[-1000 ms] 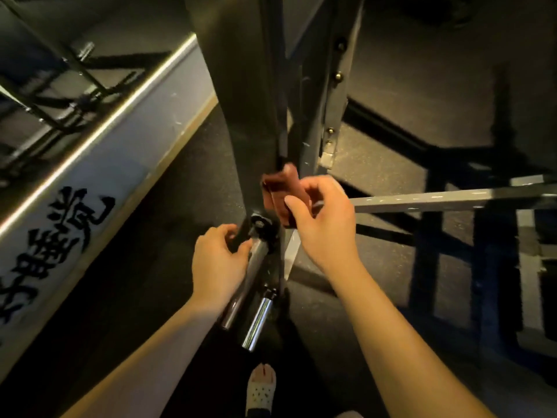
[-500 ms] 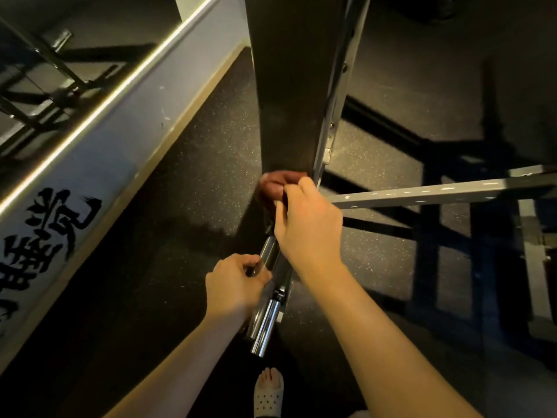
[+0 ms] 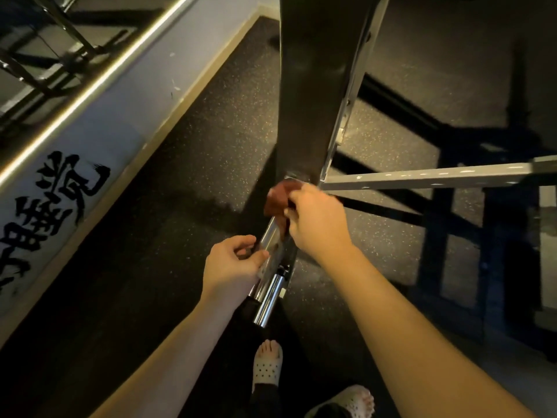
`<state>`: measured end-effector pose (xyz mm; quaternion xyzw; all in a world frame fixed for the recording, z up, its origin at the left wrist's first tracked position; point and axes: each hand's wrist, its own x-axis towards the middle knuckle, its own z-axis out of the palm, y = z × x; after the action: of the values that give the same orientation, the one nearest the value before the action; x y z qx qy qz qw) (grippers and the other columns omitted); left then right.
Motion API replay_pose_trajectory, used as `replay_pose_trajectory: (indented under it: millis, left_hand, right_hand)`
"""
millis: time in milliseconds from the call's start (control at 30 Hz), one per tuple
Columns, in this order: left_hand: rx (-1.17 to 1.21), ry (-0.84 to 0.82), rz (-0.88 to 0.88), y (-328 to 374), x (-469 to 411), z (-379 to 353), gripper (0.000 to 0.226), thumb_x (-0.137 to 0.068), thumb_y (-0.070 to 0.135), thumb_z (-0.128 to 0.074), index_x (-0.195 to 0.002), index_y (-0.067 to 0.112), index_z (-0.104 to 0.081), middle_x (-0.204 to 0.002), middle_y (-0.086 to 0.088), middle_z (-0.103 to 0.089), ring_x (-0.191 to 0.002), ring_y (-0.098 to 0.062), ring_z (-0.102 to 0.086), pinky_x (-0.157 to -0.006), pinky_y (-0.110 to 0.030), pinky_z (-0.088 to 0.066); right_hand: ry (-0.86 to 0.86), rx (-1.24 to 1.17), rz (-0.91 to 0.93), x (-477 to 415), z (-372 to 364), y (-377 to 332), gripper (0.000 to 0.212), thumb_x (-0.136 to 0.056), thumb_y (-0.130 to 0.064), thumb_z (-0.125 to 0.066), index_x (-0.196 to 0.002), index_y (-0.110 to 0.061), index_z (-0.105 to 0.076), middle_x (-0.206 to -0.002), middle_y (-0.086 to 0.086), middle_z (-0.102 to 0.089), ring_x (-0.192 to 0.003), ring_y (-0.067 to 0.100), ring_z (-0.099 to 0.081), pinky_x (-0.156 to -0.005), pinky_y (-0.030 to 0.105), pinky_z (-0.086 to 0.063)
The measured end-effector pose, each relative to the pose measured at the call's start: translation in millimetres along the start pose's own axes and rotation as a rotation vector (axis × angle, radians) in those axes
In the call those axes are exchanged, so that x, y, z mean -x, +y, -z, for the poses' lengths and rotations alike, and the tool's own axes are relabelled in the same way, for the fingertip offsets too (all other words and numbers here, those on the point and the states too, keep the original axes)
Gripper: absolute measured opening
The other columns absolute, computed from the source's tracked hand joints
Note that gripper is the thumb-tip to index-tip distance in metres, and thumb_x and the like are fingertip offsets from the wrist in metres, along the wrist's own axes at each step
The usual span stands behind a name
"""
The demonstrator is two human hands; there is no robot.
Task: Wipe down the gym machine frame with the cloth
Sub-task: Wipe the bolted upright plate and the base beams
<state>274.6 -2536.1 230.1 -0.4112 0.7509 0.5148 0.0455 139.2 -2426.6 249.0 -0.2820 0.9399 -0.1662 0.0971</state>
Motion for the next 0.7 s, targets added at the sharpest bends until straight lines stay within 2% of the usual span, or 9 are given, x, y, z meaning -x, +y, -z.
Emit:
replay_pose_trajectory:
  millis: [100, 167, 200, 300, 433, 467, 600, 633, 700]
  left_hand:
    - [0.104, 0.014, 0.037, -2.7, 10.1, 5.6, 0.030, -0.092, 0.021, -0.075, -0.121, 0.022, -0.068, -0.100, 0.004, -0.072, -0.087, -0.009, -0.072, -0.078, -0.029, -0.060]
    - [0.143, 0.011, 0.045, -4.1, 18.0, 11.7, 0.023, -0.094, 0.012, -0.070, -0.117, 0.018, -0.069, -0.095, 0.002, -0.072, -0.080, -0.002, -0.071, -0.066, -0.014, -0.054]
    - [0.143, 0.012, 0.044, -5.2, 21.2, 15.5, 0.022, -0.095, 0.007, -0.066, -0.115, 0.016, -0.069, -0.094, 0.002, -0.072, -0.080, 0.001, -0.069, -0.064, -0.012, -0.050]
    - [0.143, 0.005, 0.071, -9.4, 31.6, 27.2, 0.030, -0.093, -0.004, -0.058, -0.113, 0.017, -0.068, -0.096, 0.004, -0.071, -0.082, 0.005, -0.067, -0.068, -0.012, -0.045]
    - [0.126, -0.024, 0.083, -11.7, 31.5, 29.3, 0.036, -0.092, -0.005, -0.059, -0.118, 0.019, -0.067, -0.105, 0.004, -0.069, -0.094, -0.004, -0.066, -0.081, -0.018, -0.048]
    - [0.126, -0.036, 0.089, -11.4, 30.7, 27.8, 0.035, -0.093, -0.002, -0.061, -0.118, 0.021, -0.067, -0.107, 0.006, -0.069, -0.096, -0.004, -0.064, -0.078, -0.017, -0.046]
    - [0.182, -0.012, 0.099, -10.3, 30.1, 20.1, 0.025, -0.097, 0.009, -0.064, -0.117, 0.024, -0.065, -0.104, 0.003, -0.069, -0.094, -0.005, -0.064, -0.071, -0.017, -0.041]
    - [0.183, 0.002, 0.089, -11.4, 30.3, 18.6, 0.023, -0.097, 0.010, -0.064, -0.116, 0.023, -0.065, -0.103, 0.002, -0.069, -0.093, -0.006, -0.065, -0.072, -0.018, -0.043]
    - [0.125, 0.029, 0.018, -11.1, 36.1, 14.8, 0.022, -0.097, 0.011, -0.064, -0.116, 0.023, -0.065, -0.101, 0.003, -0.071, -0.090, -0.004, -0.067, -0.077, -0.020, -0.049]
  right_hand:
    - [-0.064, -0.118, -0.046, 15.0, -15.2, 0.4, 0.025, -0.103, -0.034, -0.055, -0.123, -0.024, -0.065, -0.118, -0.003, -0.059, -0.108, 0.017, -0.060, -0.093, 0.029, -0.045]
    - [-0.116, -0.174, 0.014, 31.0, -20.3, -8.5, 0.024, -0.102, -0.033, -0.056, -0.124, -0.026, -0.064, -0.117, -0.007, -0.056, -0.107, 0.014, -0.058, -0.093, 0.029, -0.045]
    - [-0.175, -0.211, 0.056, 45.1, -20.3, -16.8, 0.025, -0.102, -0.032, -0.057, -0.126, -0.028, -0.063, -0.116, -0.009, -0.054, -0.107, 0.011, -0.056, -0.091, 0.027, -0.045]
    - [-0.300, -0.278, 0.178, 81.8, -17.7, -32.7, 0.029, -0.102, -0.032, -0.057, -0.130, -0.032, -0.061, -0.111, -0.015, -0.048, -0.105, 0.007, -0.053, -0.088, 0.023, -0.043]
    - [-0.113, -0.089, 0.064, 28.3, -19.9, -3.8, 0.030, -0.104, -0.031, -0.053, -0.133, -0.028, -0.058, -0.123, -0.003, -0.052, -0.100, 0.014, -0.057, -0.080, 0.023, -0.040]
    - [-0.062, -0.092, 0.006, 18.8, -21.8, 2.4, 0.029, -0.105, -0.030, -0.052, -0.133, -0.026, -0.058, -0.124, -0.001, -0.052, -0.100, 0.015, -0.057, -0.079, 0.023, -0.038]
    - [0.094, -0.394, -0.165, 61.7, -55.7, -7.9, 0.030, -0.105, -0.027, -0.051, -0.135, -0.025, -0.057, -0.126, -0.006, -0.052, -0.101, 0.004, -0.052, -0.091, 0.021, -0.047]
    - [0.086, -0.488, -0.186, 83.9, -64.0, -12.1, 0.030, -0.105, -0.026, -0.050, -0.134, -0.028, -0.057, -0.125, -0.012, -0.052, -0.102, -0.001, -0.051, -0.093, 0.020, -0.048]
    - [-0.053, -0.649, -0.171, 129.8, -80.9, -9.5, 0.026, -0.105, -0.026, -0.051, -0.128, -0.036, -0.060, -0.119, -0.022, -0.052, -0.105, -0.006, -0.054, -0.094, 0.018, -0.048]
